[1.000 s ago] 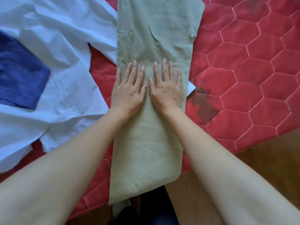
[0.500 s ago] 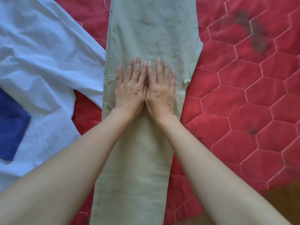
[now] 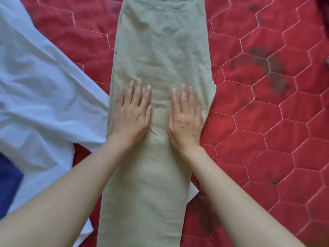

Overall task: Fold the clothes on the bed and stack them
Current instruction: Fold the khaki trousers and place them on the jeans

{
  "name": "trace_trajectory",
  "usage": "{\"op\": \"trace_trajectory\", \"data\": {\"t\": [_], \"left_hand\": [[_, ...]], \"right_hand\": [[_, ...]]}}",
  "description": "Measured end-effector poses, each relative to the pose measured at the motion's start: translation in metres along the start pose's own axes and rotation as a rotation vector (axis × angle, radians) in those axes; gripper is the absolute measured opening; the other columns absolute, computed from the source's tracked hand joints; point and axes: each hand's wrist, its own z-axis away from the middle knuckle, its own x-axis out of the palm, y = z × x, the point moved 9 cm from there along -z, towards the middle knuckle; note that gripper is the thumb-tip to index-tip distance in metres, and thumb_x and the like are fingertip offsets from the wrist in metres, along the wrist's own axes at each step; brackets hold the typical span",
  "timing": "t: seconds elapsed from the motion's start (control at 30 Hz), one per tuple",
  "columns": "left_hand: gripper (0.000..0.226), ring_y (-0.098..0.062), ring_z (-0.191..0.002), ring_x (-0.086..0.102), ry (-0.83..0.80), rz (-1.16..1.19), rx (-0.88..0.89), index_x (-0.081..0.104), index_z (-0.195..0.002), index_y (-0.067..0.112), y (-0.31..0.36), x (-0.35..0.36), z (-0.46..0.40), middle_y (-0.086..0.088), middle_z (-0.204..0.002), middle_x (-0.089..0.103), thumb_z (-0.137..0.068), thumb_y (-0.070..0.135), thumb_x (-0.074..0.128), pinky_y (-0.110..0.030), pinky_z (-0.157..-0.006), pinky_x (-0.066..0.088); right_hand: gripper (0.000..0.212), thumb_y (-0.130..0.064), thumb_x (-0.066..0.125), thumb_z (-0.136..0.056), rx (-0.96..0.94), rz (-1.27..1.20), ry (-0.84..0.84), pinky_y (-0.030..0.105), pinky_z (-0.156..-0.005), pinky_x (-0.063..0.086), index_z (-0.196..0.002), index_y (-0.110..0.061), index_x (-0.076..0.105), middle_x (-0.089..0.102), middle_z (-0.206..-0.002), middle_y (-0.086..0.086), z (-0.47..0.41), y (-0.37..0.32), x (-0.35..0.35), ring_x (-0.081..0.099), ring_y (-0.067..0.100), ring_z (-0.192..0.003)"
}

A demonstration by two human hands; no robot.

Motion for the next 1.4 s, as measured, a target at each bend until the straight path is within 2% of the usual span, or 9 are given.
{"op": "trace_trajectory", "data": {"t": [0.13,0.4,0.53,0.67,0.87,0.97,1.1,1.23,1.4], "left_hand": [[0.058,-0.029,-0.15,0.002,0.029,0.004,-0.017,0.012,-0.155,0.023,-0.012,0.001,-0.076,-0.011,-0.162,0.005,-0.101,0.038,0.03,-0.048,-0.117,-0.005],[0.06,-0.031,-0.149,-0.001,0.065,-0.044,-0.039,0.01,-0.154,0.029,-0.034,-0.011,-0.138,-0.005,-0.163,0.004,-0.097,0.046,0.021,-0.062,-0.114,-0.004],[0.061,-0.03,-0.149,0.001,0.093,-0.012,-0.022,0.011,-0.154,0.029,-0.04,-0.016,-0.166,-0.006,-0.163,0.003,-0.096,0.046,0.02,-0.056,-0.117,-0.003],[0.061,-0.028,-0.15,0.001,0.118,0.039,-0.052,0.01,-0.154,0.032,-0.049,-0.017,-0.185,-0.004,-0.163,0.002,-0.096,0.043,0.021,-0.055,-0.119,0.002],[0.061,-0.028,-0.15,0.003,0.143,0.062,-0.069,0.013,-0.154,0.032,-0.048,-0.018,-0.184,-0.004,-0.163,0.006,-0.096,0.041,0.027,-0.055,-0.118,0.005],[0.062,-0.027,-0.15,0.004,0.14,0.056,-0.081,0.014,-0.154,0.032,-0.049,-0.017,-0.184,-0.004,-0.163,0.006,-0.095,0.041,0.027,-0.055,-0.118,0.007],[0.062,-0.027,-0.15,0.006,0.133,0.039,-0.081,0.016,-0.154,0.029,-0.05,-0.014,-0.183,-0.004,-0.163,0.009,-0.094,0.041,0.028,-0.055,-0.118,0.01],[0.063,-0.026,-0.15,0.004,0.116,0.035,-0.077,0.015,-0.154,0.031,-0.051,-0.012,-0.184,-0.003,-0.163,0.007,-0.094,0.043,0.024,-0.055,-0.118,0.009],[0.062,-0.027,-0.15,0.002,0.102,0.038,-0.08,0.011,-0.154,0.032,-0.051,-0.012,-0.185,-0.003,-0.163,0.005,-0.094,0.044,0.022,-0.055,-0.118,0.006]], "right_hand": [[0.054,-0.038,0.026,-0.101,-0.11,0.026,-0.11,0.046,-0.12,0.004,-0.152,-0.021,0.026,0.02,-0.16,0.01,-0.049,-0.018,0.025,0.014,0.025,-0.148],[0.057,-0.033,0.03,-0.1,0.273,0.12,0.03,0.051,-0.119,0.001,-0.154,-0.016,0.019,0.012,-0.161,0.011,-0.073,0.054,0.0,0.007,0.026,-0.149],[0.054,-0.035,0.03,-0.101,-0.032,0.013,-0.025,0.05,-0.119,-0.001,-0.152,-0.022,0.024,0.016,-0.161,0.008,-0.146,-0.007,0.011,0.009,0.026,-0.149],[0.055,-0.045,0.019,-0.102,-0.192,0.158,-0.138,0.045,-0.118,-0.005,-0.154,-0.027,0.015,0.011,-0.162,0.006,-0.196,-0.013,0.029,0.007,0.023,-0.149],[0.061,-0.046,0.021,-0.102,0.211,0.169,-0.103,0.056,-0.117,-0.008,-0.155,-0.019,0.006,-0.001,-0.162,0.013,-0.235,0.071,0.005,-0.008,0.028,-0.149],[0.057,-0.041,0.022,-0.101,-0.017,0.183,-0.029,0.059,-0.116,-0.004,-0.154,-0.021,0.014,0.004,-0.162,0.012,-0.263,0.02,0.001,-0.001,0.03,-0.149],[0.053,-0.045,0.018,-0.103,-0.306,0.191,-0.163,0.058,-0.116,-0.003,-0.154,-0.031,0.013,0.008,-0.163,0.0,-0.288,-0.036,0.029,0.003,0.02,-0.15],[0.055,-0.044,0.018,-0.103,-0.115,0.165,-0.149,0.047,-0.119,-0.005,-0.154,-0.025,0.011,0.009,-0.162,0.008,-0.313,0.012,0.026,0.003,0.023,-0.15],[0.056,-0.043,0.021,-0.103,-0.026,0.127,-0.075,0.049,-0.117,-0.007,-0.154,-0.021,0.015,0.004,-0.162,0.011,-0.275,0.015,0.011,-0.002,0.025,-0.15]]}}
